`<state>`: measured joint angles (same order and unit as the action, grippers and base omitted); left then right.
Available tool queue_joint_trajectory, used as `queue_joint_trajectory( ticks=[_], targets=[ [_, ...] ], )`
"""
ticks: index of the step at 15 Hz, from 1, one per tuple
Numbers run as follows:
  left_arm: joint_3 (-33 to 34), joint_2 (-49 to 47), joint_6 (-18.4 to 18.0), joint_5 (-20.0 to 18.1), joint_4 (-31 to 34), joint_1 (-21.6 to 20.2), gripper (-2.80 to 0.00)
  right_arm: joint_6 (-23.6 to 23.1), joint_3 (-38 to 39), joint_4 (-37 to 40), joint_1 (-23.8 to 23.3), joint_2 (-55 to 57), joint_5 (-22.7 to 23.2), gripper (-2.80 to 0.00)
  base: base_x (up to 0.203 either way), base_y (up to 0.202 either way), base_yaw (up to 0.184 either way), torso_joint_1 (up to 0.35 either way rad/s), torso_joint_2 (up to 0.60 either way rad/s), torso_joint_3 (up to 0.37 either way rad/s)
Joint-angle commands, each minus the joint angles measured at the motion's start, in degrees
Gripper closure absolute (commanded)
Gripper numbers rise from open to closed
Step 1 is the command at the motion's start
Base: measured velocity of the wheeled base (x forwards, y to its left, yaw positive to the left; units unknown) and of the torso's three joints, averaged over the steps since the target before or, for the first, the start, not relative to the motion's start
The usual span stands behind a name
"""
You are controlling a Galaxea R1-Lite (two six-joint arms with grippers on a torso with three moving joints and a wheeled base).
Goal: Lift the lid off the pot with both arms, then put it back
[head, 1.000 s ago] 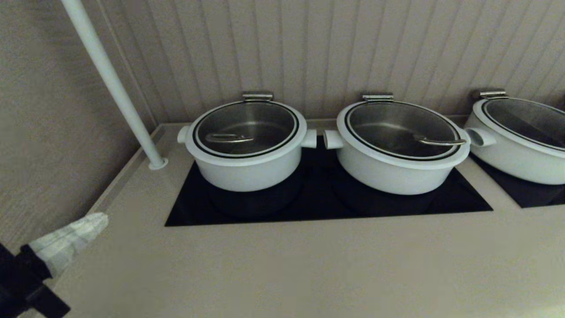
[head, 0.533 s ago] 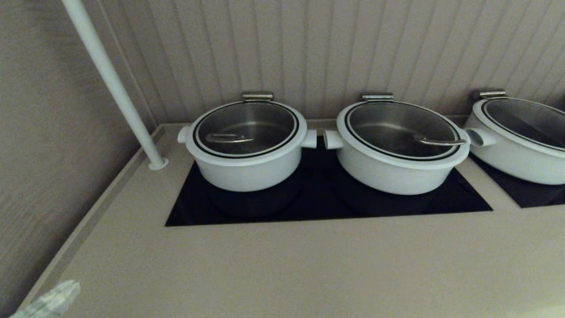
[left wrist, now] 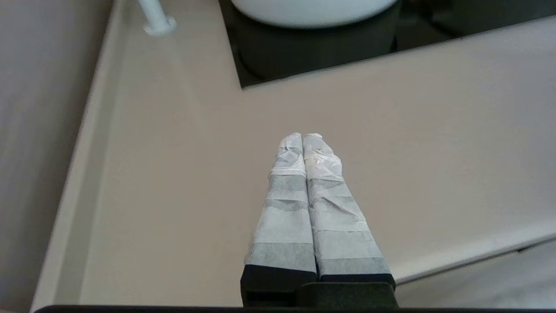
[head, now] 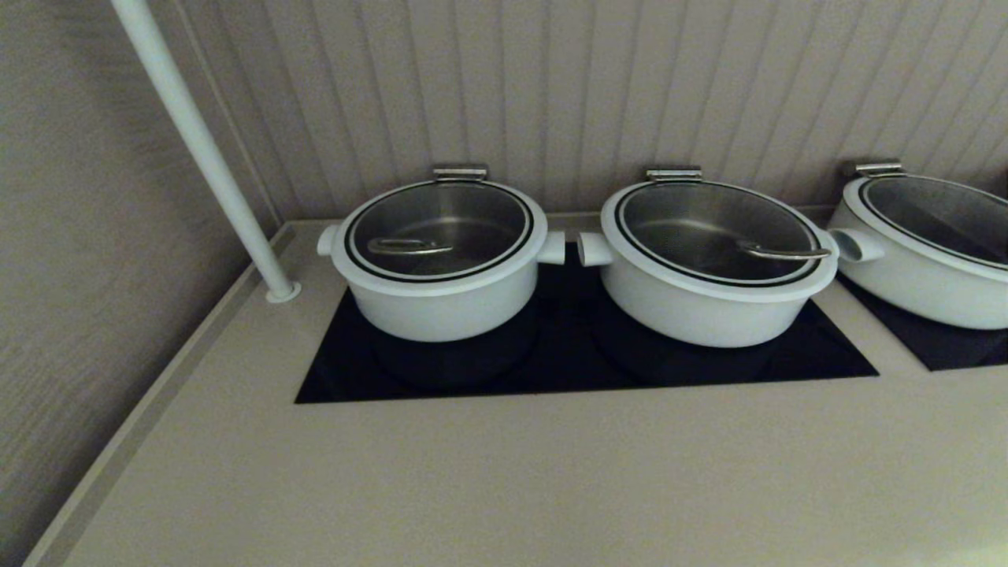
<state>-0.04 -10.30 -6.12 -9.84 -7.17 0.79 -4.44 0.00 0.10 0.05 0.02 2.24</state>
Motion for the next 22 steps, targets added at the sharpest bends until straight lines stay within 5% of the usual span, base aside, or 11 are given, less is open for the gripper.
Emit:
queue_joint_trajectory(
  ticks=[1,6,9,22],
  targets=[
    [-0.1,3.9,0.0,-0.1,0.1,-0.3,0.0,0.0,0.0,0.0,0.0,0.1,0.0,0.0,0.0,0.0,0.0,0.0,0.0,0.0],
    [-0.6,9.5,-0.1,2.1,2.3,-0.3,0.0,0.0,0.0,0.0,0.0,0.1,0.0,0.0,0.0,0.0,0.0,0.0,0.0,0.0],
    [0.0,10.2,-0.6,8.7,6.7,-0.3,0.0,0.0,0.0,0.0,0.0,0.0,0.0,0.0,0.0,0.0,0.0,0.0,0.0,0.0],
    [0.0,10.2,0.7,8.6,7.3,-0.3,0.0,0.0,0.0,0.0,0.0,0.0,0.0,0.0,0.0,0.0,0.0,0.0,0.0,0.0]
  ],
)
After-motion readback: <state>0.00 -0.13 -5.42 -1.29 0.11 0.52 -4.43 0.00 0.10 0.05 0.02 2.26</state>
